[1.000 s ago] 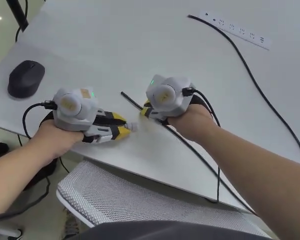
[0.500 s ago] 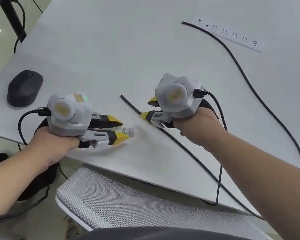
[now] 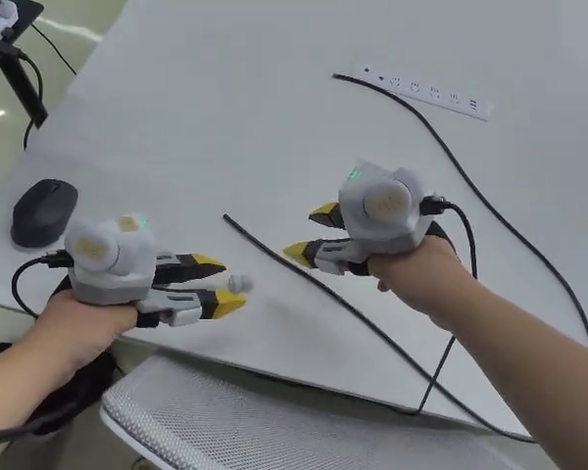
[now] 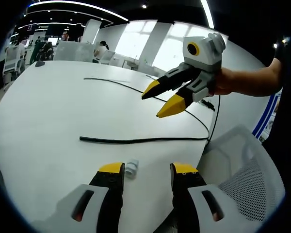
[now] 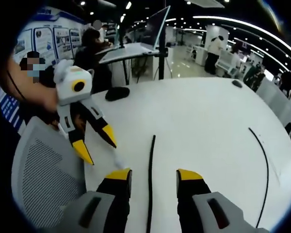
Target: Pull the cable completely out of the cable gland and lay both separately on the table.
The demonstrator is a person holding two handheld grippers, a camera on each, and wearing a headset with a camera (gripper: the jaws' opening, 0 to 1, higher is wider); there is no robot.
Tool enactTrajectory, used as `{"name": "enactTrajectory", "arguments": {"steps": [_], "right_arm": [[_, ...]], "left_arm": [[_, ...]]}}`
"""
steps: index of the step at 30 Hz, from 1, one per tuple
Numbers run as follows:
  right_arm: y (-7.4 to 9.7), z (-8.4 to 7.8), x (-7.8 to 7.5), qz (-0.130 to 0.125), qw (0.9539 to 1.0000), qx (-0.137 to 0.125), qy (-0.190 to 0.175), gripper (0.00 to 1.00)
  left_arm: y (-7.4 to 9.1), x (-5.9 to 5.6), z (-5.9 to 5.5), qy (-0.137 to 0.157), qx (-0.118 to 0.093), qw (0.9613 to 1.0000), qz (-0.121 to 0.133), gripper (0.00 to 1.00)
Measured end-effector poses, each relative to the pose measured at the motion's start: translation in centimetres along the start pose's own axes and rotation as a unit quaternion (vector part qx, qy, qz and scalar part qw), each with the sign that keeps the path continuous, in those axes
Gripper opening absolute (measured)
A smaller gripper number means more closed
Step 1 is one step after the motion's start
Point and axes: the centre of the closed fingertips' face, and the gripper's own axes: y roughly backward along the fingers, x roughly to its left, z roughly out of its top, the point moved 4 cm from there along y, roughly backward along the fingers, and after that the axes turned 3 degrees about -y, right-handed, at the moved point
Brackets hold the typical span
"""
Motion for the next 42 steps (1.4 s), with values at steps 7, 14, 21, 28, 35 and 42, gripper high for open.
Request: {"name": "enactTrajectory", "arguments": {"steps": [7, 14, 21, 28, 35, 42], "right_arm": [[4.0, -0.6, 0.3, 0.000, 0.9984, -0.046, -0.034, 0.39], [7.4, -2.5, 0.4, 0.001, 0.9942, -0.079, -0.073, 0.48], [10.4, -3.6, 1.2, -0.001, 0.9858, -0.128, -0.109, 0.62], [12.4, -5.7, 1.9, -0.019, 0.9814, -0.137, -0.133, 0.68], [13.5, -8.6, 2.1, -0.035, 0.9762, -0.137, -0.164, 0.73], [13.9, -11.3, 2.5, -0.038, 0.9742, -0.123, -0.185, 0.80]], "left_arm": [[0.9, -1.1, 1.4, 0.006, -0.010, 0.9999, 0.005, 0.48], [1.8, -2.2, 2.8, 0.002, -0.013, 0.9998, 0.012, 0.55], [2.3, -2.7, 3.6, 0.000, -0.015, 0.9997, 0.018, 0.63], [2.6, -3.3, 4.0, -0.005, -0.001, 0.9999, 0.016, 0.75], [3.2, -3.5, 4.0, -0.003, 0.001, 0.9997, 0.026, 0.82], [3.9, -3.4, 3.8, -0.004, 0.012, 0.9993, 0.035, 0.90]]}}
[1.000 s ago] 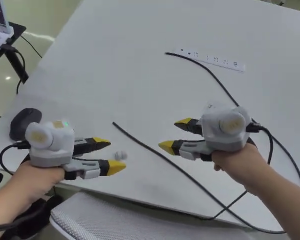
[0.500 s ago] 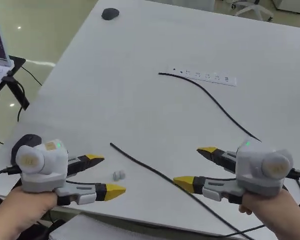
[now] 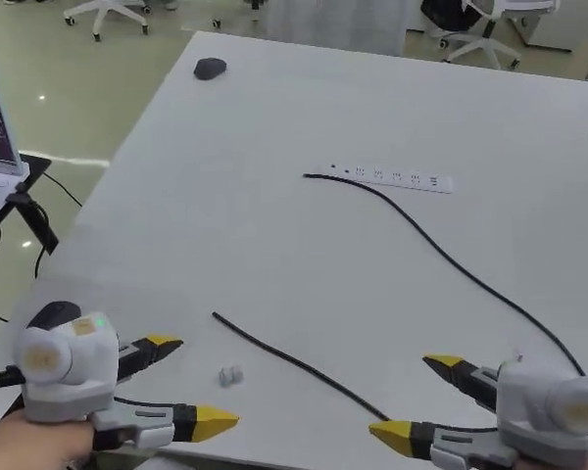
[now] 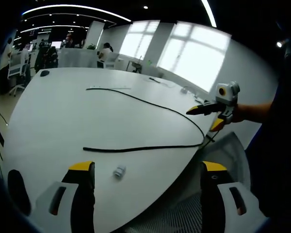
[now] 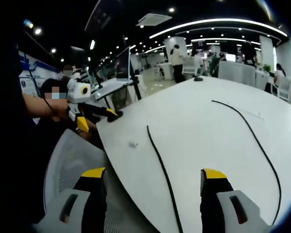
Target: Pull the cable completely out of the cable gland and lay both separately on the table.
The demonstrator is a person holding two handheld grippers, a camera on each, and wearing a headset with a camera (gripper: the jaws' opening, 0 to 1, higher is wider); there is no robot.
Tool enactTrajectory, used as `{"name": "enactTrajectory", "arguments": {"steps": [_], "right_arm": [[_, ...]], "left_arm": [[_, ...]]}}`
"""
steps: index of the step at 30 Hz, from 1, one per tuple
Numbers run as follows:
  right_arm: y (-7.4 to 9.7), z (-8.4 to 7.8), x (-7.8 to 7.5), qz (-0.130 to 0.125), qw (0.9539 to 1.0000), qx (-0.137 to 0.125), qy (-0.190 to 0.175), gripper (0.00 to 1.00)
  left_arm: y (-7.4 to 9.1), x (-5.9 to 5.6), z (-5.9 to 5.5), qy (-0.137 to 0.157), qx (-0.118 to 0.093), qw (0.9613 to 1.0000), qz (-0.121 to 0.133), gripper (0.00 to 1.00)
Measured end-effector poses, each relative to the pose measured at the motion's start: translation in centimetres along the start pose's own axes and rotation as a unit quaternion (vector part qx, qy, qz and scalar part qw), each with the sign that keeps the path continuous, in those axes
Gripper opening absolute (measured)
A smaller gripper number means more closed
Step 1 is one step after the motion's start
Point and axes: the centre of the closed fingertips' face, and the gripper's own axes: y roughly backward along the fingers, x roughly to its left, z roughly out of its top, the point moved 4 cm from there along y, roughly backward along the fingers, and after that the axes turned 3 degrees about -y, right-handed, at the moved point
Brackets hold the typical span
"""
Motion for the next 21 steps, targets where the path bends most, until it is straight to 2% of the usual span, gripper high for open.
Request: {"name": "enactTrajectory", "arguments": {"steps": [3, 10, 17, 21], "right_arm": [[0.2, -0.6, -0.2, -0.004, 1.0000, 0.005, -0.004, 0.82], [0.2, -1.4, 0.0, 0.000, 0.9997, 0.013, -0.018, 0.90], [0.0, -1.9, 0.5, 0.012, 0.9992, 0.024, -0.031, 0.99], [0.0, -1.9, 0.6, 0.012, 0.9992, 0.026, -0.029, 0.99]], "left_arm": [[0.2, 0.1, -0.3, -0.006, 0.009, 0.9999, 0.005, 0.93], [-0.1, 0.3, -0.9, 0.004, 0.026, 0.9996, 0.012, 0.99], [0.1, 0.5, -1.3, 0.020, 0.040, 0.9989, 0.015, 0.99], [0.3, 0.7, -1.0, 0.016, 0.037, 0.9990, 0.020, 0.99]]}}
